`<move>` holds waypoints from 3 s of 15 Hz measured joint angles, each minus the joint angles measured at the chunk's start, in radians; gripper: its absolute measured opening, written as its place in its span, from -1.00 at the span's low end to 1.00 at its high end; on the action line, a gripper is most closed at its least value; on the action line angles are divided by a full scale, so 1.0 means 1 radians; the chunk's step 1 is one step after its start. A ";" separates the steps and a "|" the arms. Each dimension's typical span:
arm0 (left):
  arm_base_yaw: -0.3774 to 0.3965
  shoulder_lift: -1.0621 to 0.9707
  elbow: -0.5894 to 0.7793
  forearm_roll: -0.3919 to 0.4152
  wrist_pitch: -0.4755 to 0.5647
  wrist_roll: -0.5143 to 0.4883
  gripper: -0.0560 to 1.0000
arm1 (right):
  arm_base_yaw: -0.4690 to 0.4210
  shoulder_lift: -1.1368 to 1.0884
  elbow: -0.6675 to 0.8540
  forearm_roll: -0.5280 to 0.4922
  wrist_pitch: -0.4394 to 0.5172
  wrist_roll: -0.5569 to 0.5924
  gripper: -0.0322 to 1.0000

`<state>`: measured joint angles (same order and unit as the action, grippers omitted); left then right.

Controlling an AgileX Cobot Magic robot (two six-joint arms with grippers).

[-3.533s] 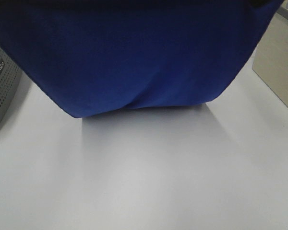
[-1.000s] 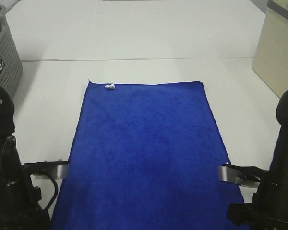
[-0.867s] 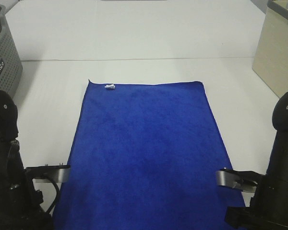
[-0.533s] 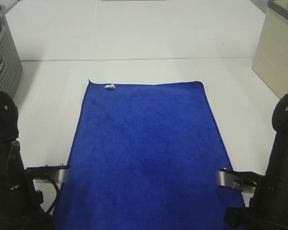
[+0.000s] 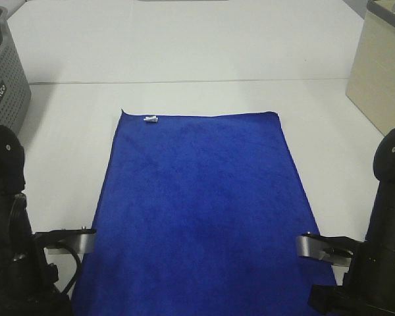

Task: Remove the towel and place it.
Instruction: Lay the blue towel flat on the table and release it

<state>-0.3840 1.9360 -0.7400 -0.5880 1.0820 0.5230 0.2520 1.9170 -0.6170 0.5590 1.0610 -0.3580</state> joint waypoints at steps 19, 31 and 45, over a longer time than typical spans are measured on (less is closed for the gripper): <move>0.002 0.000 0.000 -0.041 0.069 -0.012 -0.03 | -0.005 0.000 0.002 -0.016 0.056 0.001 0.27; 0.002 -0.142 -0.098 -0.008 0.125 -0.141 0.00 | -0.005 -0.368 -0.275 -0.026 0.143 0.081 0.34; 0.157 -0.023 -0.886 0.403 0.114 -0.410 0.38 | -0.297 -0.203 -0.869 -0.097 0.064 0.131 0.61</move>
<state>-0.2270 1.9130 -1.6260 -0.1850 1.1960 0.1130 -0.0450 1.7140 -1.4860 0.4620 1.1250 -0.2270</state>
